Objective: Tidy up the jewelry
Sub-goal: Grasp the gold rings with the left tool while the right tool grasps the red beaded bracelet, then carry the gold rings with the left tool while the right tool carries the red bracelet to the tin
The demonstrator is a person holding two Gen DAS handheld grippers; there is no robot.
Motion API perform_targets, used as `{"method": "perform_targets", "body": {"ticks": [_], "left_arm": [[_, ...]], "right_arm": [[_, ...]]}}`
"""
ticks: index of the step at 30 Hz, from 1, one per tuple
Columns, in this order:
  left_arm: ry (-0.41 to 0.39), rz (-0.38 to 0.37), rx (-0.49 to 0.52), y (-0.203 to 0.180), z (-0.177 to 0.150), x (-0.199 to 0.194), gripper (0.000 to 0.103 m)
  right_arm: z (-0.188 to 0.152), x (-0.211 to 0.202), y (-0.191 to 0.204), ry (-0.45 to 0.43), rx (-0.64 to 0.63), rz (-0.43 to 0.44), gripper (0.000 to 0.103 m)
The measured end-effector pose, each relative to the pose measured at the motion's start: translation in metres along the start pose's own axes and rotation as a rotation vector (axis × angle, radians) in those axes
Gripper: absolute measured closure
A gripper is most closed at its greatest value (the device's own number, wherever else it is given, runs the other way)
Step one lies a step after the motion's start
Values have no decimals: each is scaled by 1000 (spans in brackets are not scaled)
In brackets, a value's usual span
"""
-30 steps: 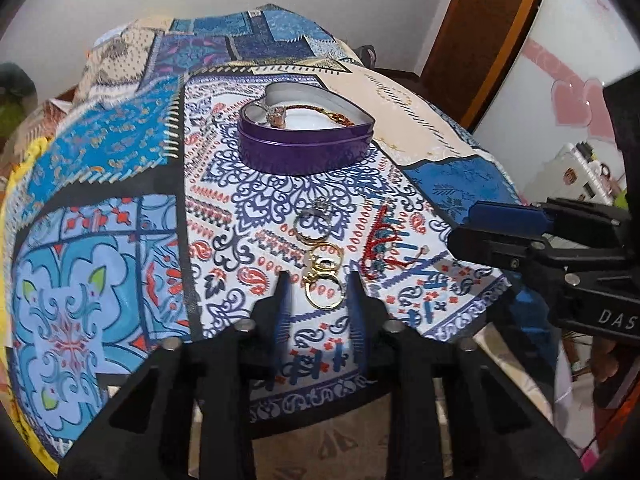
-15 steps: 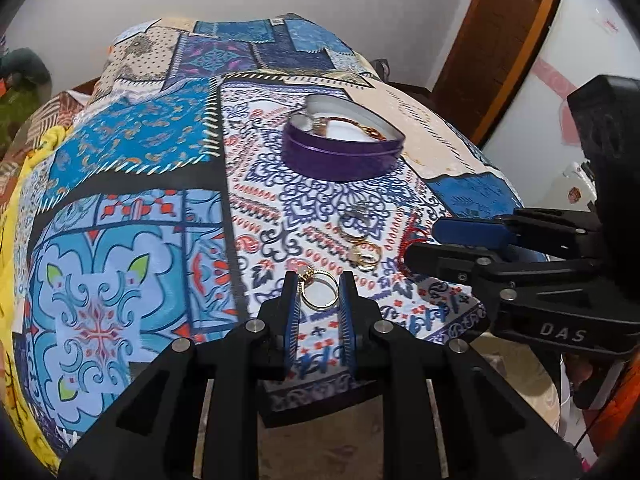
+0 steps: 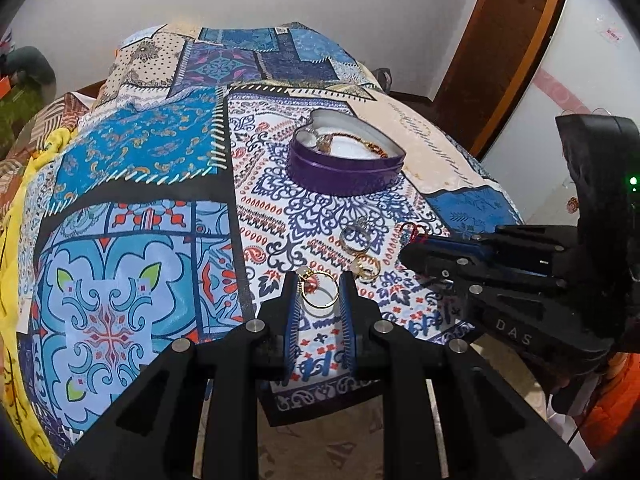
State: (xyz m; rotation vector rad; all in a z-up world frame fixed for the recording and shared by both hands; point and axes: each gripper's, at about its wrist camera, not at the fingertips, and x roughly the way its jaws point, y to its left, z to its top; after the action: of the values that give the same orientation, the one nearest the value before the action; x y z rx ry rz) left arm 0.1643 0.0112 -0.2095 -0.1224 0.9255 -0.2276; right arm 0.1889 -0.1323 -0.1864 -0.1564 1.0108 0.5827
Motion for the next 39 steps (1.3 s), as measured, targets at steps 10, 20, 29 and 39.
{"method": "perform_targets", "body": {"ticks": [10, 20, 29, 39], "left_arm": [[-49, 2, 19, -9, 14, -16, 84], [-124, 7, 37, -15, 39, -31, 84], [-174, 8, 56, -17, 63, -33, 84], [-191, 9, 80, -20, 84, -23, 84]], "right_arm": [[5, -32, -9, -90, 42, -14, 95], [26, -68, -17, -214, 65, -20, 95], [47, -84, -25, -295, 80, -27, 95], [69, -83, -30, -342, 70, -25, 95]]}}
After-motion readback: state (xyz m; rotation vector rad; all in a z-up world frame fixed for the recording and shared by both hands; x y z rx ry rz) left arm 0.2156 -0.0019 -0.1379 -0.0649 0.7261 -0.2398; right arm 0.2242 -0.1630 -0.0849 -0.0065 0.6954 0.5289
